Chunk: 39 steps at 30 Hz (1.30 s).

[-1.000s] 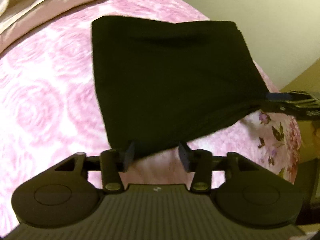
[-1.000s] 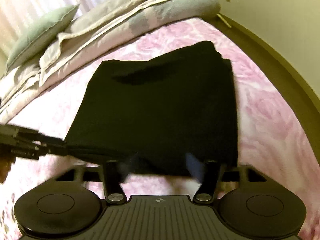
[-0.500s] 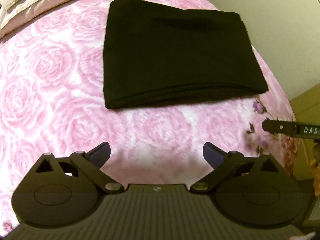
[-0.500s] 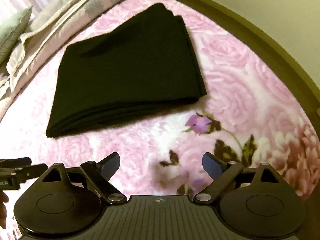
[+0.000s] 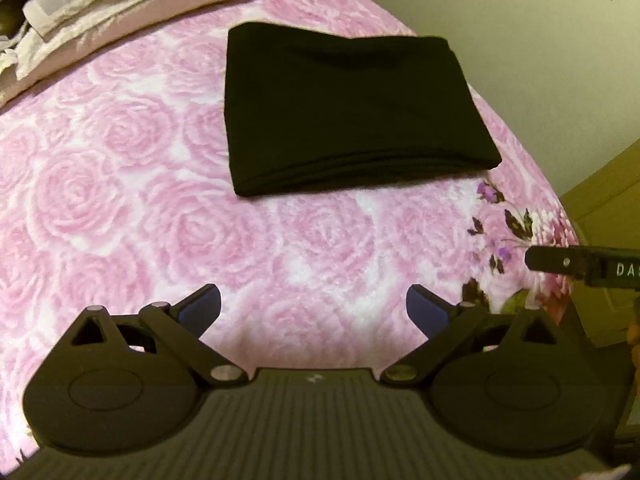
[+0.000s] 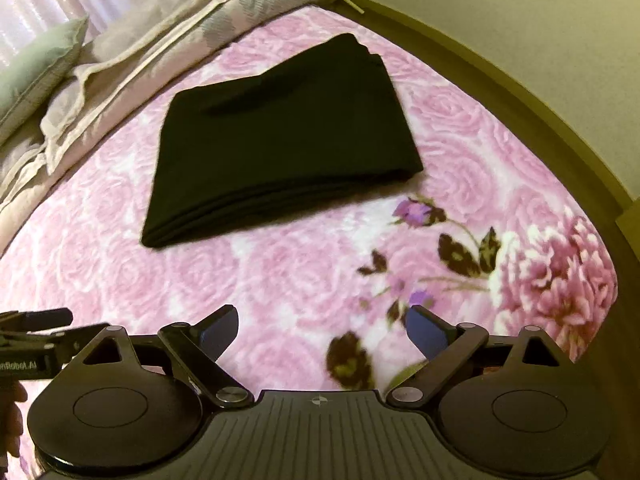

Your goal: Fold clothes

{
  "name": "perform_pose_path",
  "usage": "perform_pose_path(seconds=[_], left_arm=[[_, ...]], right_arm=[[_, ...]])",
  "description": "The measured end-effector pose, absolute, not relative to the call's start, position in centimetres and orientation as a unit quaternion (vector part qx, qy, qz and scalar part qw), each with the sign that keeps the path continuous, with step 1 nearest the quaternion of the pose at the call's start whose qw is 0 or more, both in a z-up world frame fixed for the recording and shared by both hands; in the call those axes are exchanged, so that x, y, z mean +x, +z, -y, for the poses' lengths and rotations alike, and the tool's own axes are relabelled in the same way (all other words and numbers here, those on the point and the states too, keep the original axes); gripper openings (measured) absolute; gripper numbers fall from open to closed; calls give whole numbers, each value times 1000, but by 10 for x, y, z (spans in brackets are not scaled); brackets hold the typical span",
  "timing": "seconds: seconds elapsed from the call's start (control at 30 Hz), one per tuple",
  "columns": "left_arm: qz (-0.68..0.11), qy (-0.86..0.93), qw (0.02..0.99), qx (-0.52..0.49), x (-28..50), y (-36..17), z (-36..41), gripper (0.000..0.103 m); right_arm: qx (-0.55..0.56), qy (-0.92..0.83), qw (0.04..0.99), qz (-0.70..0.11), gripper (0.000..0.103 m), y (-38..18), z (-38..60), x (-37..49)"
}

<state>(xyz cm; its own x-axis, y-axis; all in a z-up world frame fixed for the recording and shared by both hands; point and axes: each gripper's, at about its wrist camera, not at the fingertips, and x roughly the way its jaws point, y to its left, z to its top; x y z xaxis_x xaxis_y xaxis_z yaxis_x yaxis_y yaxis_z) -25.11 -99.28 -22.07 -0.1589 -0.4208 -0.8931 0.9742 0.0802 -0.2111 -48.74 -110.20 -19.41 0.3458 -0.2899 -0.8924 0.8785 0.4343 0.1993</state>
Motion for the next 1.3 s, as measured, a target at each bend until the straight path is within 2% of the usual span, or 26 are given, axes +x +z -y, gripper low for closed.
perform_pose_path(seconds=[0.53, 0.93, 1.3], left_arm=[[-424, -624, 592, 282, -241, -160, 945, 97], [-334, -635, 648, 255, -257, -96, 898, 97], [-315, -604, 688, 250, -271, -75, 886, 95]], right_arm=[[339, -404, 753, -394, 94, -142, 1048, -482], [280, -430, 775, -369, 94, -85, 1001, -484], [251, -448, 776, -366, 94, -59, 982, -496]])
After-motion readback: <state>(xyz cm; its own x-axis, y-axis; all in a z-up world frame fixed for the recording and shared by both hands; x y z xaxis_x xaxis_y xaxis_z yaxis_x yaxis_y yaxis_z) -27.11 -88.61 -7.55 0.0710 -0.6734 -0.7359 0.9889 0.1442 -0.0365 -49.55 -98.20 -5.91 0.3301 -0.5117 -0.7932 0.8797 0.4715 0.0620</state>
